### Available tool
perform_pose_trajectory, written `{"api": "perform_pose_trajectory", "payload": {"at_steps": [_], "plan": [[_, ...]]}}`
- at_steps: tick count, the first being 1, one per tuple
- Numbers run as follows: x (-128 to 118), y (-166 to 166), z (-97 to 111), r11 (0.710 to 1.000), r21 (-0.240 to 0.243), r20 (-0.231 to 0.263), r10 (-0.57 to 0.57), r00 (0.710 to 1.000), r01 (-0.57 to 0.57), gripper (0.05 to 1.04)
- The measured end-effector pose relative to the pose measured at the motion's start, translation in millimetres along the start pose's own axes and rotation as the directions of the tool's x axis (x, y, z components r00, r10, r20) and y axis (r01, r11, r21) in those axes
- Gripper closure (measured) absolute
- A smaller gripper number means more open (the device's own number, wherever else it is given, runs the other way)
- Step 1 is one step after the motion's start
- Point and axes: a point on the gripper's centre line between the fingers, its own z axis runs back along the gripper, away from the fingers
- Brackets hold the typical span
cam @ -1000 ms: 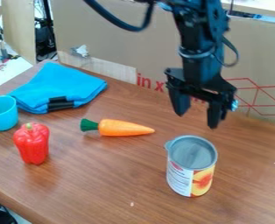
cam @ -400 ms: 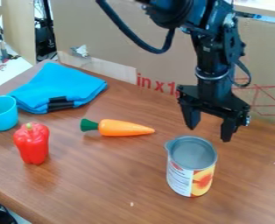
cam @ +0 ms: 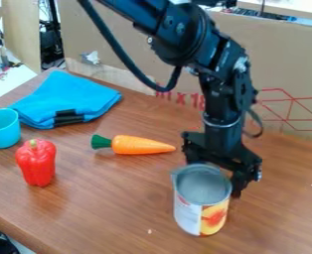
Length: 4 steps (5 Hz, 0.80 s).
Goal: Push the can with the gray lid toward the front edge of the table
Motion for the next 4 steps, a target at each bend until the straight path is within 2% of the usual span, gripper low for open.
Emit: {"api": "perform_pose_trajectory", "payload": {"at_steps": [1, 3, 4], "plan": [[-15, 1, 6, 1.0, -0.006, -0.017, 0.02, 1.0, -0.02, 0.085], [-45, -6, 16, 0.994, -0.069, -0.07, 0.075, 0.995, -0.08, 0.085], [-53, -10, 14, 0.992, -0.1, -0.105, 0.067, 0.992, -0.078, 0.085]]}}
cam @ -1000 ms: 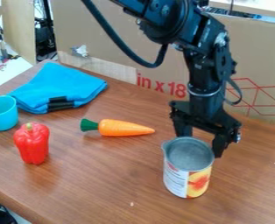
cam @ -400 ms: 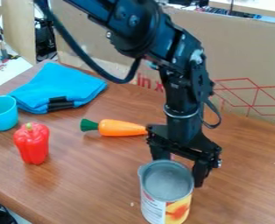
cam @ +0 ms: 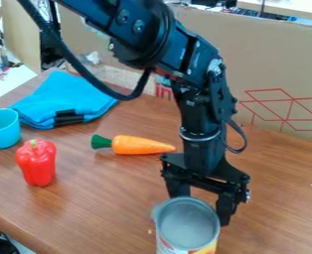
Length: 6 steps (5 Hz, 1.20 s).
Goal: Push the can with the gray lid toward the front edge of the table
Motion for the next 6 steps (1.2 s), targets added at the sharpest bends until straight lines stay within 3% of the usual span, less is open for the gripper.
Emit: {"api": "perform_pose_trajectory", "payload": {"at_steps": [2, 4, 5, 6], "plan": [[-10, 1, 6, 1.0, 0.004, -0.051, 0.008, 0.999, -0.008, 0.085], [3, 22, 51, 0.999, 0.036, 0.078, 0.015, 0.997, -0.018, 0.085], [19, 39, 76, 0.996, 0.083, 0.106, -0.043, 0.993, 0.034, 0.085], [14, 71, 82, 0.988, 0.151, 0.058, -0.042, 0.997, 0.033, 0.085]]}}
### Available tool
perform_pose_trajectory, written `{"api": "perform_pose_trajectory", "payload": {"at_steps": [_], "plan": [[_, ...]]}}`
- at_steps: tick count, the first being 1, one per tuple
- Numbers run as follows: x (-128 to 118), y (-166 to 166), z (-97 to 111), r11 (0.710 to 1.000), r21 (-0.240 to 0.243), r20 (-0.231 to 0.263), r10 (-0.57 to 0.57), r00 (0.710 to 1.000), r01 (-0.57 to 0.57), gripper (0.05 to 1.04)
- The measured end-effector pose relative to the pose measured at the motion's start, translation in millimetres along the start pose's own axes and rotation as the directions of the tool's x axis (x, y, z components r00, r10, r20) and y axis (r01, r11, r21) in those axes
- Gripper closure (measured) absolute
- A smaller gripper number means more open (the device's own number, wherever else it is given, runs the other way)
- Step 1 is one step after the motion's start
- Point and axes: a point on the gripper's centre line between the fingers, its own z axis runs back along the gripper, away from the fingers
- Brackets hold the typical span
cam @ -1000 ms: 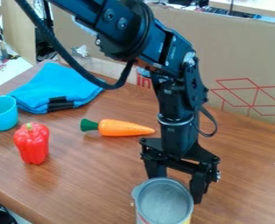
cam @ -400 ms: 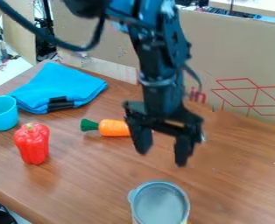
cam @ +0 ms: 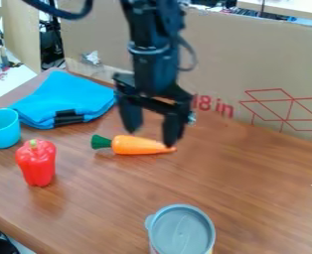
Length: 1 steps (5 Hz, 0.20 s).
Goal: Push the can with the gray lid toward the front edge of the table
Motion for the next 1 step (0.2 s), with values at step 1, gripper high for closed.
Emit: {"api": "perform_pose_trajectory", "payload": {"at_steps": [1], "plan": [[-9.5, 18.9, 5.6, 0.999, 0.033, -0.073, 0.036, 0.997, -0.034, 0.084]]}}
